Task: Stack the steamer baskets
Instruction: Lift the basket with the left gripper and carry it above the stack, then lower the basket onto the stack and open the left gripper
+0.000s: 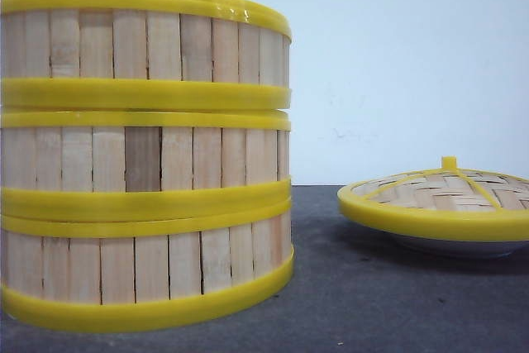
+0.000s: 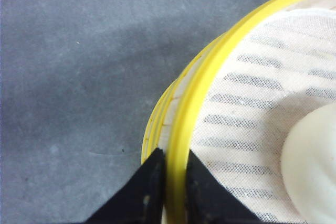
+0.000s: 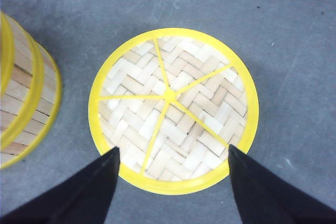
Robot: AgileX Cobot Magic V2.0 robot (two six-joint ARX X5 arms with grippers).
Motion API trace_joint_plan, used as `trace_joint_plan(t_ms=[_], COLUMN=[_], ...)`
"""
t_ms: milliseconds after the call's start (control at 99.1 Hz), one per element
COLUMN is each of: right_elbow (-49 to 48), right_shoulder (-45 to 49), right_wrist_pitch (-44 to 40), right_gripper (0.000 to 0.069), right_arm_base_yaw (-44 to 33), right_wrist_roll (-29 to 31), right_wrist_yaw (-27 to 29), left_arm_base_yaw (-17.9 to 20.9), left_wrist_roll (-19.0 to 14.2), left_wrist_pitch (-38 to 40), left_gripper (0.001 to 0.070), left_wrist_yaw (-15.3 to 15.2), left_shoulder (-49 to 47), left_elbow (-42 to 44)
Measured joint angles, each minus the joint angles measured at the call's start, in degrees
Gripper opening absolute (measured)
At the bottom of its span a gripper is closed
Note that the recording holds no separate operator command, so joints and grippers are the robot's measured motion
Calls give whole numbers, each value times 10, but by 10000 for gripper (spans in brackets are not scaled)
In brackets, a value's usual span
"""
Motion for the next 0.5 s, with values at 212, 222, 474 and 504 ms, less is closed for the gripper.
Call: trace_joint_plan(t_ms=[212, 222, 474, 504], right_elbow=[0, 0, 0, 0], right_shoulder=[0, 0, 0, 0], right_wrist_pitch=[0, 0, 0, 0], right_gripper=[403, 403, 403, 403], right_arm_base_yaw=[0, 0, 0, 0], right_wrist_roll=[0, 0, 0, 0], right_wrist_yaw=[0, 0, 0, 0], left_arm_base_yaw=[0, 0, 0, 0], left_wrist_roll=[-1, -1, -1, -1], left_wrist_pitch=[-4, -4, 1, 2], left_gripper=[23, 23, 23, 23], left_wrist_yaw=[0, 0, -2, -3], left_shoulder=[14, 15, 27, 28], left_elbow=[0, 0, 0, 0])
